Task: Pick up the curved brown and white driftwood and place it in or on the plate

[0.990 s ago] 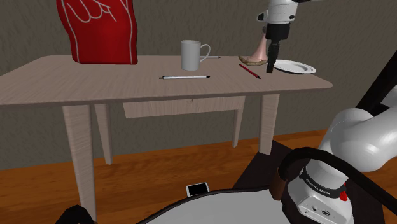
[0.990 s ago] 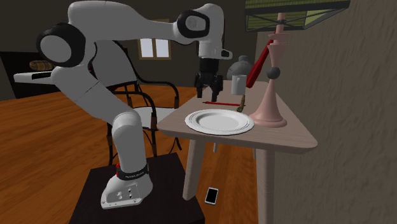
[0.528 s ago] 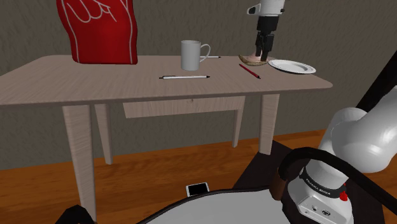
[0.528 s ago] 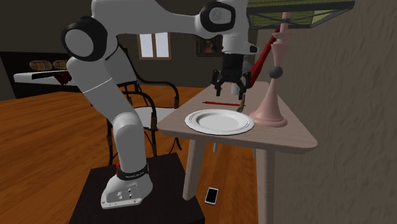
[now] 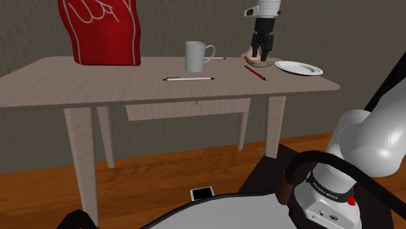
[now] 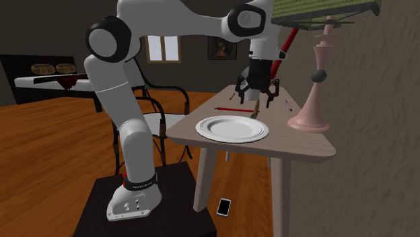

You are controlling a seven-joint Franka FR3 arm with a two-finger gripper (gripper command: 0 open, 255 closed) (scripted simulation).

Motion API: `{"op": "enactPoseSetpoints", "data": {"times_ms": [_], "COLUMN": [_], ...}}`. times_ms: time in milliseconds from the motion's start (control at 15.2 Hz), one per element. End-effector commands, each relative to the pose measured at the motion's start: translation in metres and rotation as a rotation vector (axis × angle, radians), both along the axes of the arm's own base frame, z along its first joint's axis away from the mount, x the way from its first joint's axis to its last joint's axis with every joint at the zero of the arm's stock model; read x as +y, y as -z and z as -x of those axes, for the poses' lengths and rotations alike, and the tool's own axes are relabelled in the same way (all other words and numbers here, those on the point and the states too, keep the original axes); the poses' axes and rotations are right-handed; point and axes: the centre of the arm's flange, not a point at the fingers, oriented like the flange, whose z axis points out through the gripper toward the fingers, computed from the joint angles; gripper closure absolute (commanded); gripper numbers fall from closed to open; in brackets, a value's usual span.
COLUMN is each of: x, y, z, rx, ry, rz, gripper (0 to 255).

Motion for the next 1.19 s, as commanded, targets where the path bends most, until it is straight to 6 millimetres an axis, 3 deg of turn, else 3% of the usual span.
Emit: {"op": "enactPoseSetpoints", "data": {"times_ms": [0,132,660,726,1122], "x": [-0.007,-0.006,-0.006,-0.006,-0.006], "y": [0.009,0.023,0.023,0.023,0.022], "z": [-0.001,0.000,0.000,0.000,0.002], "rx": [-0.017,-0.017,-0.017,-0.017,-0.017], "ry": [0.008,0.008,0.008,0.008,0.008], "rz": [0.003,0.003,0.003,0.003,0.003], "gripper": [0,0,0,255,255]}}
